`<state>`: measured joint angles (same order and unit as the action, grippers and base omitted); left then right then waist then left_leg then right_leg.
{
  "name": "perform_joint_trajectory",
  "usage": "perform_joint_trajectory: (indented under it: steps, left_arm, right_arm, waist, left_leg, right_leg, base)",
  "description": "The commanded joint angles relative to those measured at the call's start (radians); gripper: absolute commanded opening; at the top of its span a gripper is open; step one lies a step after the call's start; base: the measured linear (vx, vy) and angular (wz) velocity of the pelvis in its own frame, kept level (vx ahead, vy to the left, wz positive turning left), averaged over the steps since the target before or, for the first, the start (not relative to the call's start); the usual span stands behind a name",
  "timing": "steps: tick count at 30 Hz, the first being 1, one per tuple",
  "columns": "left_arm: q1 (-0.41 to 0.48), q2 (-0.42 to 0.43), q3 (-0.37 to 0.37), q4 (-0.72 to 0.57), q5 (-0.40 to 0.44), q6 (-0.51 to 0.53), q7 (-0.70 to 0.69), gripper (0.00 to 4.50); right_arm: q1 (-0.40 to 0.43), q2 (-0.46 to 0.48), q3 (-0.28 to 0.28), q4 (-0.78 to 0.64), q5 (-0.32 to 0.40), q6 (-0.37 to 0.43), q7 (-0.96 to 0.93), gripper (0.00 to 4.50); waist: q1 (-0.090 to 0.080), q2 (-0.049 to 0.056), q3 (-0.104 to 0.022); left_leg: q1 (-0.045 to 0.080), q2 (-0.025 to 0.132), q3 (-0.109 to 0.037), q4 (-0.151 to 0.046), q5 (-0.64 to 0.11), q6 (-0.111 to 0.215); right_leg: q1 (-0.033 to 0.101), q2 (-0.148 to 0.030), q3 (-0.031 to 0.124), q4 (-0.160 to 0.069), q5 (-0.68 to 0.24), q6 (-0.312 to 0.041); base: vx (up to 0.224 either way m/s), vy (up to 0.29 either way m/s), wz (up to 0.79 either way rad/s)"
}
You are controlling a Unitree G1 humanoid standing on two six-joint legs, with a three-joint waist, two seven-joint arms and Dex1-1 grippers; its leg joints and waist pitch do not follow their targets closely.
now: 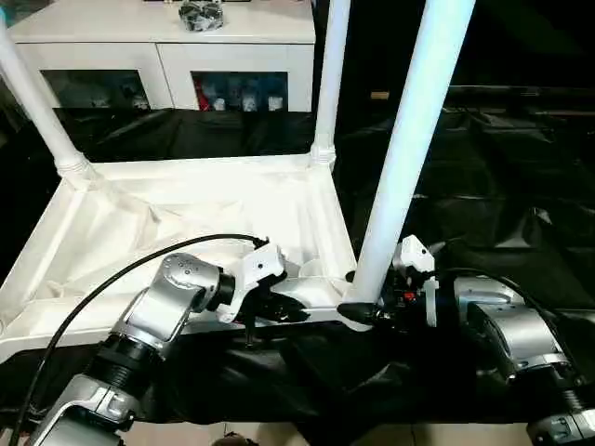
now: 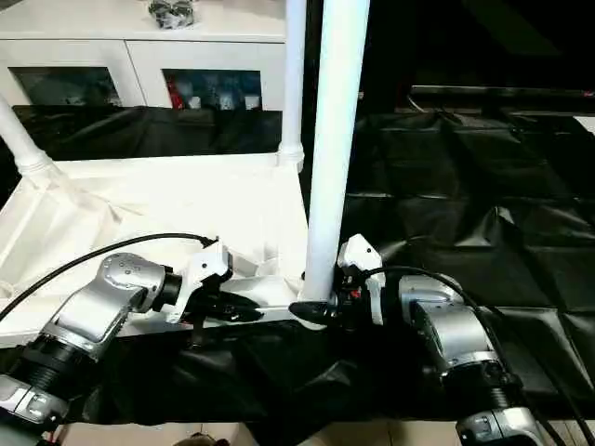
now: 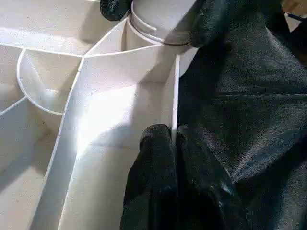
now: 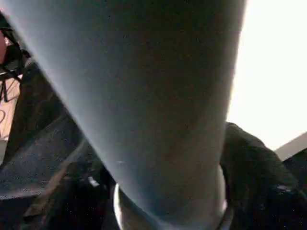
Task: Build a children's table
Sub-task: Rotate leg to tighten
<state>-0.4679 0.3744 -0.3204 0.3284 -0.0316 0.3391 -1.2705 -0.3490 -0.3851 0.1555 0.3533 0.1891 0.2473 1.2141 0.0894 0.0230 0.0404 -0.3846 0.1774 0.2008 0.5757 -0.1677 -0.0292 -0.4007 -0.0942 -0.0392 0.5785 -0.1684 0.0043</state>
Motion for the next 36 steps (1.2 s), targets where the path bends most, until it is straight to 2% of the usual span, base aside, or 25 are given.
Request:
perform_joint_trajectory:
  steps: [1,6,8,10,11,12,14,15,16,18,19,20,21,23,27,28,31,32,35,36]
  left_arm:
    - [-0.033,-0.033,0.022,-0.021,-0.049,-0.031,0.027,0.00]
    - [-0.038,-0.049,0.028,-0.015,-0.049,-0.028,0.042,0.00]
    - [-0.051,-0.079,0.047,0.001,-0.035,-0.018,0.114,0.00]
    - [-0.067,-0.109,0.057,0.026,-0.014,-0.016,0.189,0.00]
    - [-0.076,-0.128,0.062,0.039,-0.005,-0.006,0.231,0.00]
    - [-0.076,-0.128,0.062,0.039,-0.005,-0.006,0.231,0.00]
    - [-0.100,-0.198,0.082,0.065,0.011,0.034,0.353,0.00]
    - [-0.108,-0.222,0.084,0.072,0.015,0.044,0.384,0.00]
    - [-0.113,-0.236,0.085,0.077,0.017,0.049,0.402,0.00]
    - [-0.127,-0.275,0.082,0.090,0.026,0.053,0.447,0.00]
    - [-0.131,-0.286,0.081,0.095,0.030,0.052,0.462,0.00]
    - [-0.133,-0.299,0.073,0.094,0.035,0.048,0.462,0.00]
    - [-0.133,-0.307,0.064,0.091,0.038,0.044,0.457,0.00]
    - [-0.131,-0.308,0.053,0.088,0.045,0.030,0.445,0.00]
    - [-0.119,-0.289,0.037,0.076,0.044,-0.008,0.400,0.00]
    - [-0.116,-0.282,0.034,0.075,0.045,-0.014,0.389,0.00]
    - [-0.113,-0.270,0.028,0.078,0.048,-0.020,0.382,0.00]
    - [-0.114,-0.265,0.024,0.081,0.050,-0.022,0.377,0.00]
    - [-0.122,-0.260,0.026,0.096,0.053,-0.030,0.377,0.00]
    - [-0.124,-0.258,0.029,0.101,0.055,-0.031,0.375,0.00]
  right_arm:
    - [0.033,0.036,0.102,-0.026,0.014,0.031,0.071,2.81]
    - [0.038,0.044,0.090,-0.021,0.021,0.037,0.060,2.60]
    - [0.048,0.074,0.075,-0.023,0.027,0.051,0.012,2.57]
    - [0.044,0.121,0.053,0.015,0.004,0.021,-0.088,2.56]
    - [0.033,0.155,0.035,0.057,-0.022,0.002,-0.180,2.55]
    - [0.033,0.155,0.035,0.057,-0.022,0.002,-0.180,2.53]
    - [-0.016,0.260,-0.035,0.204,-0.083,-0.014,-0.497,2.52]
    - [-0.034,0.293,-0.057,0.241,-0.083,-0.009,-0.572,2.52]
    - [-0.044,0.311,-0.070,0.261,-0.080,-0.006,-0.611,2.51]
    - [-0.078,0.358,-0.088,0.315,-0.086,-0.001,-0.710,2.51]
    - [-0.088,0.370,-0.089,0.331,-0.090,0.000,-0.737,2.51]
    - [-0.099,0.384,-0.087,0.345,-0.101,-0.017,-0.757,2.51]
    - [-0.105,0.393,-0.084,0.353,-0.112,-0.036,-0.766,2.51]
    - [-0.111,0.405,-0.095,0.363,-0.116,-0.059,-0.766,3.07]
    - [-0.117,0.410,-0.121,0.359,-0.097,-0.057,-0.749,3.38]
    - [-0.115,0.398,-0.115,0.352,-0.107,-0.067,-0.745,3.59]
    - [-0.102,0.361,-0.091,0.321,-0.132,-0.100,-0.734,3.73]
    - [-0.085,0.334,-0.088,0.283,-0.129,-0.102,-0.706,3.73]
    - [-0.023,0.242,-0.097,0.150,-0.077,-0.085,-0.584,3.73]
    - [0.022,0.179,-0.110,0.071,-0.040,-0.076,-0.494,3.73]
  waist:
    - [-0.003,-0.003,-0.058]
    - [-0.003,-0.003,-0.057]
    - [-0.002,-0.002,-0.057]
    - [-0.005,-0.006,-0.054]
    - [-0.008,-0.007,-0.055]
    - [-0.008,-0.007,-0.055]
    - [-0.019,-0.005,-0.051]
    - [-0.031,-0.011,-0.050]
    - [-0.036,-0.008,-0.049]
    - [-0.047,-0.003,-0.047]
    - [-0.050,-0.005,-0.046]
    - [-0.054,0.000,-0.046]
    - [-0.055,-0.003,-0.046]
    - [-0.057,-0.001,-0.046]
    - [-0.058,0.000,-0.047]
    - [-0.059,0.007,-0.047]
    - [-0.058,0.003,-0.048]
    - [-0.055,-0.003,-0.050]
    - [-0.042,-0.009,-0.051]
    - [-0.029,-0.008,-0.053]
  left_leg:
    - [0.027,0.053,-0.021,-0.072,-0.271,0.023]
    - [0.027,0.053,-0.021,-0.072,-0.284,0.019]
    - [0.030,0.054,-0.021,-0.073,-0.291,0.015]
    - [0.032,0.053,-0.019,-0.073,-0.301,0.013]
    - [0.030,0.049,-0.023,-0.073,-0.315,-0.002]
    - [0.030,0.049,-0.023,-0.073,-0.315,-0.002]
    - [0.031,0.047,-0.029,-0.079,-0.347,-0.029]
    - [0.028,0.045,-0.032,-0.081,-0.370,-0.043]
    - [0.030,0.044,-0.035,-0.081,-0.383,-0.049]
    - [0.034,0.041,-0.037,-0.079,-0.435,-0.041]
    - [0.035,0.040,-0.036,-0.079,-0.442,-0.040]
    - [0.036,0.038,-0.038,-0.080,-0.457,-0.040]
    - [0.033,0.037,-0.039,-0.080,-0.460,-0.038]
    - [0.035,0.039,-0.041,-0.080,-0.477,-0.034]
    - [0.033,0.041,-0.042,-0.084,-0.480,-0.030]
    - [0.034,0.042,-0.042,-0.085,-0.486,-0.034]
    - [0.034,0.042,-0.039,-0.084,-0.488,-0.034]
    - [0.034,0.042,-0.036,-0.082,-0.472,-0.025]
    - [0.034,0.045,-0.027,-0.078,-0.415,0.001]
    - [0.033,0.048,-0.027,-0.078,-0.384,0.014]
  right_leg:
    - [0.034,-0.046,0.027,-0.057,-0.233,-0.225]
    - [0.034,-0.047,0.027,-0.059,-0.247,-0.224]
    - [0.032,-0.047,0.028,-0.061,-0.257,-0.221]
    - [0.027,-0.047,0.030,-0.065,-0.271,-0.219]
    - [0.029,-0.053,0.029,-0.069,-0.324,-0.206]
    - [0.029,-0.053,0.029,-0.069,-0.324,-0.206]
    - [0.024,-0.053,0.026,-0.076,-0.408,-0.176]
    - [0.025,-0.052,0.024,-0.078,-0.440,-0.165]
    - [0.024,-0.054,0.022,-0.079,-0.464,-0.159]
    - [0.016,-0.052,0.021,-0.094,-0.522,-0.129]
    - [0.014,-0.051,0.021,-0.097,-0.532,-0.124]
    - [0.014,-0.050,0.018,-0.101,-0.549,-0.116]
    - [0.017,-0.050,0.017,-0.102,-0.555,-0.109]
    - [0.012,-0.051,0.017,-0.106,-0.570,-0.098]
    - [0.012,-0.049,0.018,-0.103,-0.542,-0.106]
    - [0.012,-0.047,0.019,-0.100,-0.526,-0.111]
    - [0.011,-0.046,0.021,-0.100,-0.494,-0.120]
    - [0.013,-0.046,0.023,-0.097,-0.473,-0.127]
    - [0.012,-0.046,0.030,-0.094,-0.420,-0.139]
    - [0.024,-0.045,0.030,-0.092,-0.393,-0.132]
  base:
    - [0.000,0.000,0.00]
    - [0.000,0.000,0.00]
    - [0.000,0.000,0.00]
    - [0.000,0.000,0.00]
    - [0.000,0.000,0.00]
    - [0.000,0.000,0.00]
    - [-0.032,0.002,-0.04]
    - [0.000,0.000,0.00]
    - [0.000,0.000,0.00]
    - [0.000,0.000,0.00]
    - [0.000,0.000,0.00]
    - [0.000,0.000,0.00]
    - [0.000,0.000,0.00]
    - [0.000,0.000,0.00]
    - [0.000,0.000,0.00]
    - [0.000,0.000,0.00]
    - [0.000,0.000,0.00]
    - [0.000,0.000,0.00]
    - [0.000,0.000,0.00]
    - [0.000,0.000,0.00]
